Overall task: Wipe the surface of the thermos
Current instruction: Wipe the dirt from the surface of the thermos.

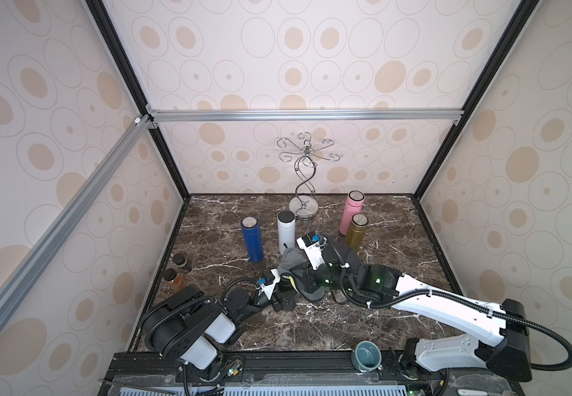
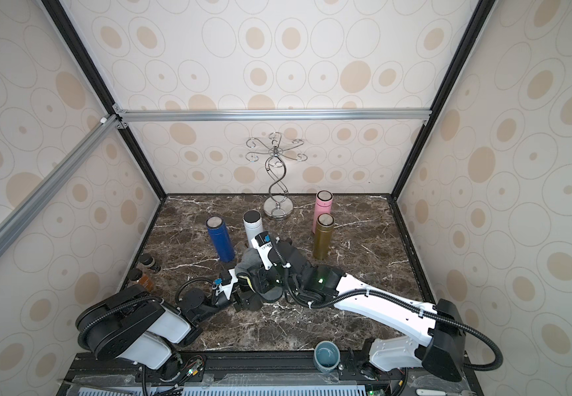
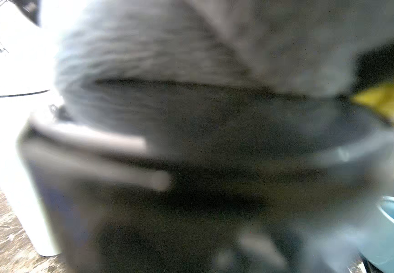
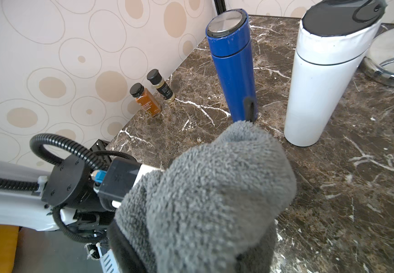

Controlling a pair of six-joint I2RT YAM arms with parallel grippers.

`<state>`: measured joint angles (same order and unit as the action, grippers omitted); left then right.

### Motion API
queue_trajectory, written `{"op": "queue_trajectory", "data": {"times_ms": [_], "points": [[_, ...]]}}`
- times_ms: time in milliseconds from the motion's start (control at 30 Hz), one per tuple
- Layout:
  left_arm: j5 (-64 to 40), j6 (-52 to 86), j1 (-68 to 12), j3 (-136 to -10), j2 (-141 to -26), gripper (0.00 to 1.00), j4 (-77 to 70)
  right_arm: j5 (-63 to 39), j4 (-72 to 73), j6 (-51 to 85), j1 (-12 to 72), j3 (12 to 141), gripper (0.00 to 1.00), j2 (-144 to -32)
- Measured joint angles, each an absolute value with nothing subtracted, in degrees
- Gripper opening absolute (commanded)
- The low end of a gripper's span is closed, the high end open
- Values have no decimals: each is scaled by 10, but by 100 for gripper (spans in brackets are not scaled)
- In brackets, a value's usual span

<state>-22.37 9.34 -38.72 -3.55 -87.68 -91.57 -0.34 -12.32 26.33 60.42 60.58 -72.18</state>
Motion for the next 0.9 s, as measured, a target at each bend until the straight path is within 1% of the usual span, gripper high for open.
{"op": "queue_trajectory", "data": {"times_ms": [133,467,700,900], "points": [[-222,94,-387,-36,-877,0,-916,-13,-92,262,620,575,0,-705],[-205,102,-386,-36,-874,0,-914,3,-2,264,644,541,0,-725],[-202,102,-386,-36,-870,0,-907,29,14,272,651,521,0,-718],[-208,91,-389,-36,-868,0,-903,39,29,286,656,489,0,-690]]}}
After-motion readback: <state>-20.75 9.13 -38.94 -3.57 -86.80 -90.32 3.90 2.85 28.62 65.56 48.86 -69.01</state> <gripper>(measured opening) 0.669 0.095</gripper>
